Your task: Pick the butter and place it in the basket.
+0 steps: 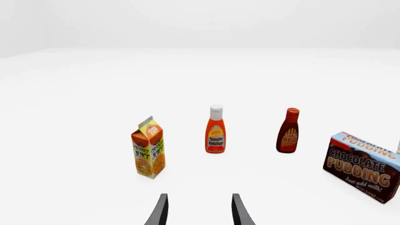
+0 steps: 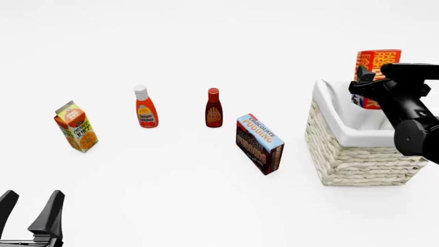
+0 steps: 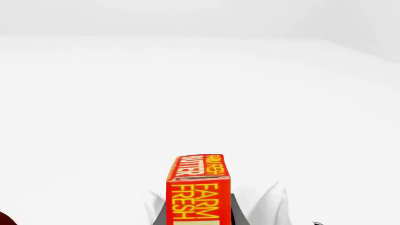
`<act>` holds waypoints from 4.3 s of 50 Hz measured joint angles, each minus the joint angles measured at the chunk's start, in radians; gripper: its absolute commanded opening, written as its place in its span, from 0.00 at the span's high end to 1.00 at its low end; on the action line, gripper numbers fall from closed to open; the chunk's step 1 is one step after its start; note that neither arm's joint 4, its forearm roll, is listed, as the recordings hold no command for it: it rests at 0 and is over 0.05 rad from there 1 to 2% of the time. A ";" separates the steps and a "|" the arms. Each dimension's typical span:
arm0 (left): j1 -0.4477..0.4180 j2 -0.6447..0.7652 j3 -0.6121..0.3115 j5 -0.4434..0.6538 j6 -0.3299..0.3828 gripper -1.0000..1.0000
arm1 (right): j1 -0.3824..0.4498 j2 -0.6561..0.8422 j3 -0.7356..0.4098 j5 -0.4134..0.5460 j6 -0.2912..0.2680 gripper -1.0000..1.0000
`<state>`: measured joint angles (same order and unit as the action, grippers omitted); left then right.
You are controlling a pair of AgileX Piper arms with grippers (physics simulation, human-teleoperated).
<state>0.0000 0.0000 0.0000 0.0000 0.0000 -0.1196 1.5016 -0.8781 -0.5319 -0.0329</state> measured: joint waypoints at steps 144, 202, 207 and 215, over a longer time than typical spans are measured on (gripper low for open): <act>0.000 0.000 0.000 0.000 0.000 0.00 | -0.098 0.250 -0.135 -0.071 -0.007 0.00; 0.000 0.000 0.000 0.000 0.000 0.00 | -0.078 -0.033 0.031 -0.016 0.030 0.00; 0.000 0.000 0.000 0.000 0.000 0.00 | -0.067 -0.084 0.070 -0.008 0.040 0.00; 0.000 0.000 0.000 0.000 0.000 0.00 | -0.041 -0.155 0.134 -0.003 0.059 0.00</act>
<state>0.0000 0.0000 0.0000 0.0000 0.0000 -0.1603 1.3468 -0.7443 -0.5350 0.0265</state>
